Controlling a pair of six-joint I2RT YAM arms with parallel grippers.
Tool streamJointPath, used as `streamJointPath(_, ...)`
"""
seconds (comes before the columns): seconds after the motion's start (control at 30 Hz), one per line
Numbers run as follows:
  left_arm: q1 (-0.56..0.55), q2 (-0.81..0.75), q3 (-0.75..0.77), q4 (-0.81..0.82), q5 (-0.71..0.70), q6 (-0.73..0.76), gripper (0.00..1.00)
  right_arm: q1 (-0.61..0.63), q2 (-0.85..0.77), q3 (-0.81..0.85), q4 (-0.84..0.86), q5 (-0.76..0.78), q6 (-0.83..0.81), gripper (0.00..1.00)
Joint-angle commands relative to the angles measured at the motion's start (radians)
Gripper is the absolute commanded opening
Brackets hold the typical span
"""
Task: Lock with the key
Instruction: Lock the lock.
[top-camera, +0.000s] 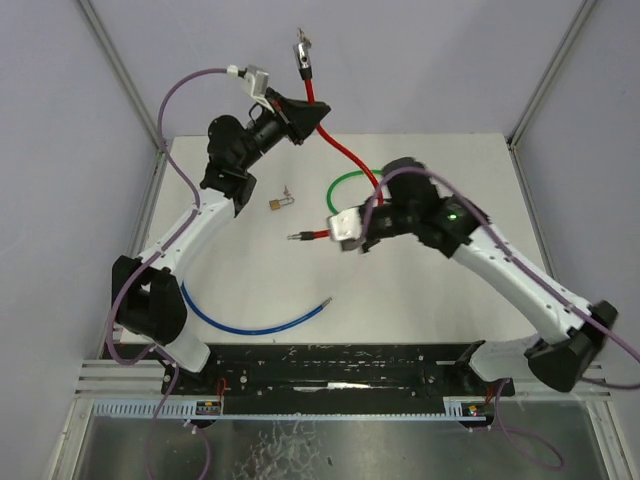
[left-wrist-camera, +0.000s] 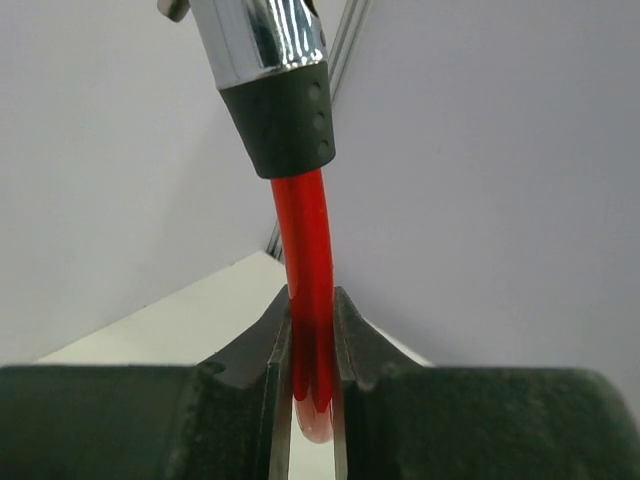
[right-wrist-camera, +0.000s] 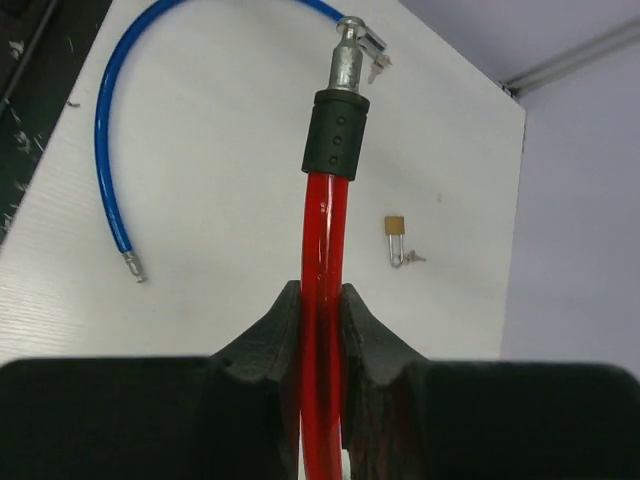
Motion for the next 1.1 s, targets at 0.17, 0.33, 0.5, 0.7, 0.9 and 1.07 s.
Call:
streamJointPath(0.17,0.007,-0.009,-0.239,0.620,0.348,0.253,0.00,-0.492,-0.269,-0.263,0.629,-0.713,0.946,0.00)
streamJointPath(0.33,-0.009,-0.067,-0.317,0.518,0.357,0.529,0.00,-0.631,-0.233,-0.523,1.643,-0.723,1.931,0.00)
streamJointPath(0.5,-0.050,-0.111,-0.340,0.349,0.270,0.784,0.00,-0.656,-0.183,-0.595,1.976,-0.649,2.286,0.00)
streamJointPath(0.7,-0.150,-0.145,-0.349,0.141,0.074,1.089,0.00,-0.657,-0.177,-0.667,2.025,-0.583,2.293,0.00)
streamJointPath(0.9,-0.178,-0.134,-0.337,0.097,0.055,1.137,0.00,-0.656,-0.157,-0.685,2.077,-0.569,2.325,0.00)
streamJointPath(1.07,-0.205,-0.135,-0.340,0.079,0.051,1.169,0.00,-0.657,-0.154,-0.689,2.041,-0.561,2.303,0.00)
